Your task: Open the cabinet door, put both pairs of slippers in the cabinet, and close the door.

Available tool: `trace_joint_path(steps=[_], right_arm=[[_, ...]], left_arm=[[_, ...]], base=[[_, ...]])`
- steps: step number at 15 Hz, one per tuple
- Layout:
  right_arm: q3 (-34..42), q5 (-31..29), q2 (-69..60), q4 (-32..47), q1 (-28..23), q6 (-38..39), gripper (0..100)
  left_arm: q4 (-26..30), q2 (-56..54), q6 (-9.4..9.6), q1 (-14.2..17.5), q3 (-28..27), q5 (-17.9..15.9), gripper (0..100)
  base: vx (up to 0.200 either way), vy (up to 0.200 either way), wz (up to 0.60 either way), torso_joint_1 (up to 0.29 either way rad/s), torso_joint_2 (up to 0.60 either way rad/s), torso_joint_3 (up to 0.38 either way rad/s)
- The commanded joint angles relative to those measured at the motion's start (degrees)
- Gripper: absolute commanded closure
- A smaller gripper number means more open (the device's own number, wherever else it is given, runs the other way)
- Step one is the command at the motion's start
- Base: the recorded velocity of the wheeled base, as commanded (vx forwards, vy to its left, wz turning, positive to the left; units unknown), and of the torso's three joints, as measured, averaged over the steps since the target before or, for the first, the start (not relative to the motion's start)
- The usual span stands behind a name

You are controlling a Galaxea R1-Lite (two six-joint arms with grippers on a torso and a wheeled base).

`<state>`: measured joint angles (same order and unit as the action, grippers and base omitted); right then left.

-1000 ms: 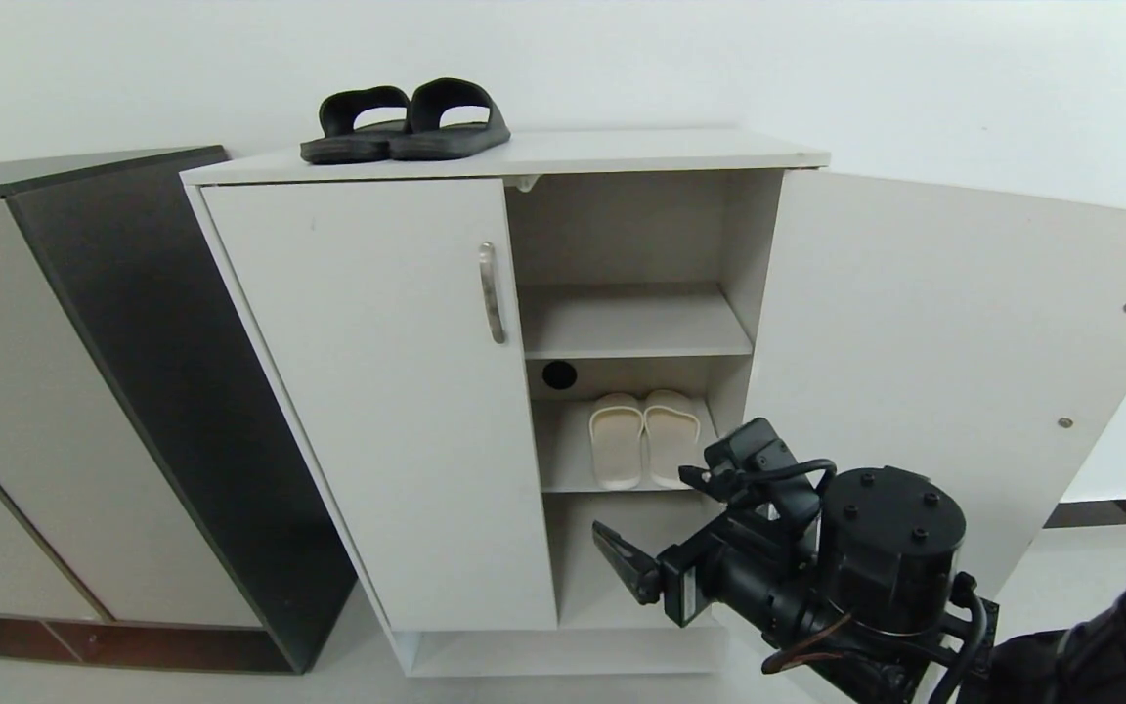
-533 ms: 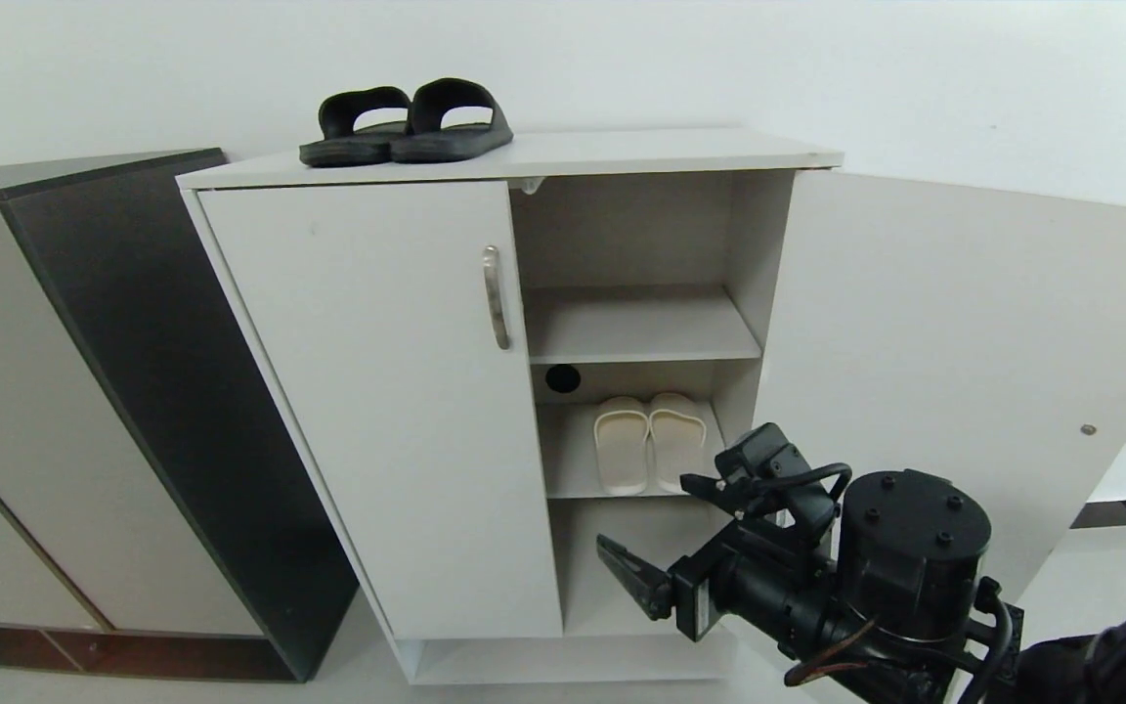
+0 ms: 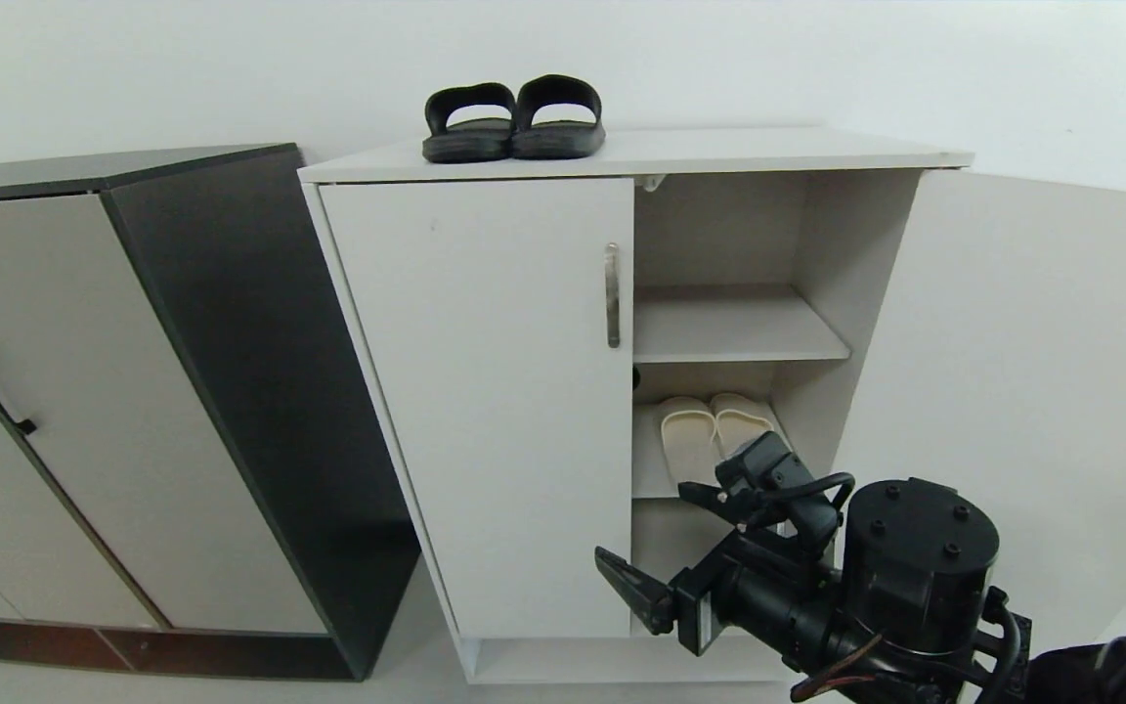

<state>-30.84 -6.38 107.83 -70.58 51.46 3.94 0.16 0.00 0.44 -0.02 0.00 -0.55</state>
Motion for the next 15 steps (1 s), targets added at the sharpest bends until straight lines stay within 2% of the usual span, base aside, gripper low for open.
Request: trace_joint_path(steps=[1,7,10,12,15], right_arm=[[0.26,0.05,0.1,0.01,0.05,0.02,0],[1.66,0.22,0.1,-0.43,-0.04,0.02,0],[2.37,3.65,0.37,-0.52,-2.15,0.02,0],[4.04,7.78,0.46,-3.77,-3.91,-0.25,0],[4.21,8.22,1.51,-5.35,-4.0,-0.33,0]], left_arm=[[0.02,0.09,0.0,0.02,0.0,0.02,100],[0.02,0.09,0.09,0.02,0.0,0.02,100],[-0.07,0.09,0.0,0.02,0.0,0.02,100],[0.02,0.09,0.0,0.02,0.0,0.02,100],[-0.07,0.09,0.0,0.02,0.0,0.02,100]], base=[[0.0,0.2,0.0,0.007,0.0,0.002],[0.0,0.2,0.0,0.002,0.0,0.003],[0.0,0.0,0.0,0.0,0.0,0.0],[0.0,0.0,0.0,0.0,0.0,0.0],[0.0,0.0,0.0,0.0,0.0,0.0]])
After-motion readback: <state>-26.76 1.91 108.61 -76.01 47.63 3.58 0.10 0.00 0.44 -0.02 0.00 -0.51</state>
